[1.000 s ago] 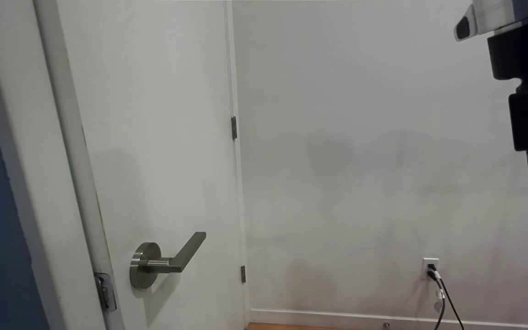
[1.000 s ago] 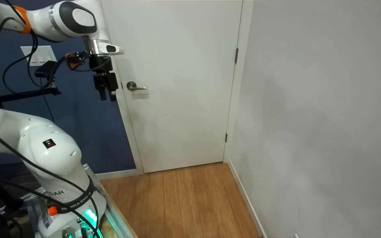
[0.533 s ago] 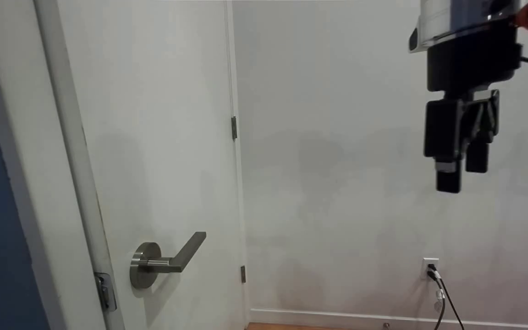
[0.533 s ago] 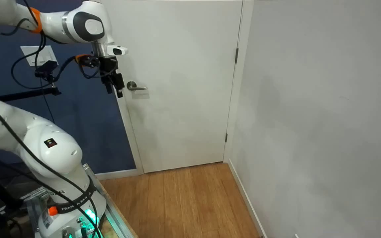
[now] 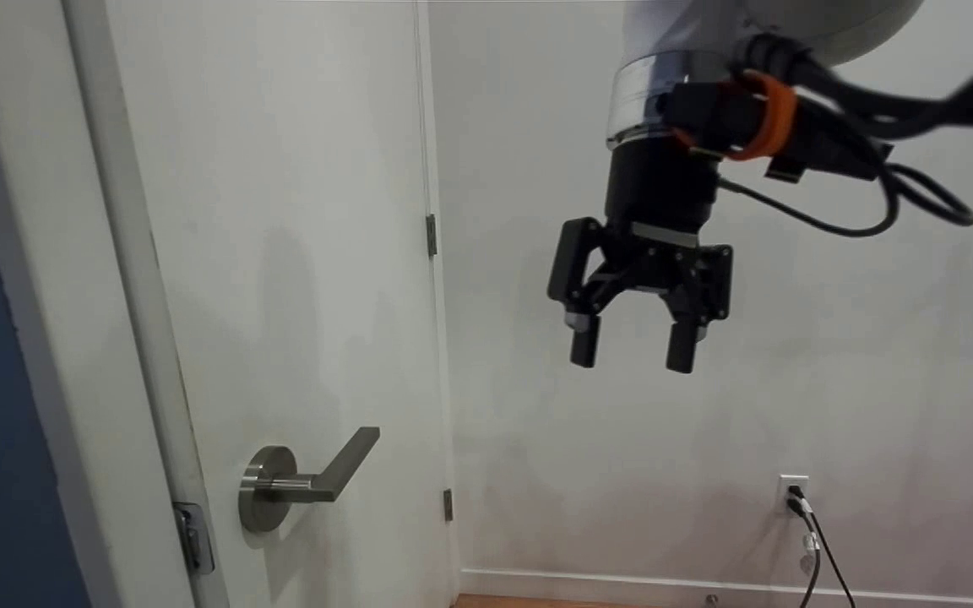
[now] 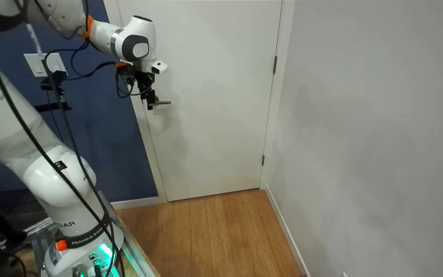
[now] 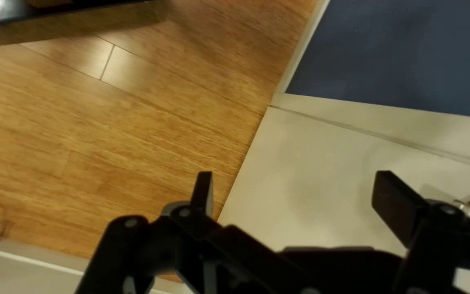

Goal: Open the door.

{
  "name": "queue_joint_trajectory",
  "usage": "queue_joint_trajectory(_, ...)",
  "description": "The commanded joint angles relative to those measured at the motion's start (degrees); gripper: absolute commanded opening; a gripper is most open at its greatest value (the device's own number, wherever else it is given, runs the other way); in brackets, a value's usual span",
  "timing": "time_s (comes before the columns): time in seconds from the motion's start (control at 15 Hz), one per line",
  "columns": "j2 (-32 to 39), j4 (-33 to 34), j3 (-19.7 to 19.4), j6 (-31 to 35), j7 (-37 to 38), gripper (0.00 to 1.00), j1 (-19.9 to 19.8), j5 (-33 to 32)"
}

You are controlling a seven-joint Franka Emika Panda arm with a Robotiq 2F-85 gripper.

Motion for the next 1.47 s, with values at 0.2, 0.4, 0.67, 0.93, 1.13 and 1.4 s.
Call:
queue_joint_trajectory(0.2,18.9,12.6,-1.1,12.2,7.3,1.0,4.1,4.1)
queue_joint_trajectory(0.4,25.2,17.1,-1.8,17.5,8.3,1.0,6.2,4.1)
queue_joint_trajectory(0.67,24.3,15.1,-3.0,17.7,6.7,1.0,7.1,3.2)
queue_joint_trajectory(0.93,23.7,15.0,-3.2,17.6,6.7,1.0,7.1,3.2)
queue_joint_trajectory(1.13,25.8,16.7,-3.2,19.2,7.5,1.0,7.4,3.9)
queue_joint_trajectory(1.4,29.8,19.3,-3.7,21.2,9.2,1.0,8.5,4.1)
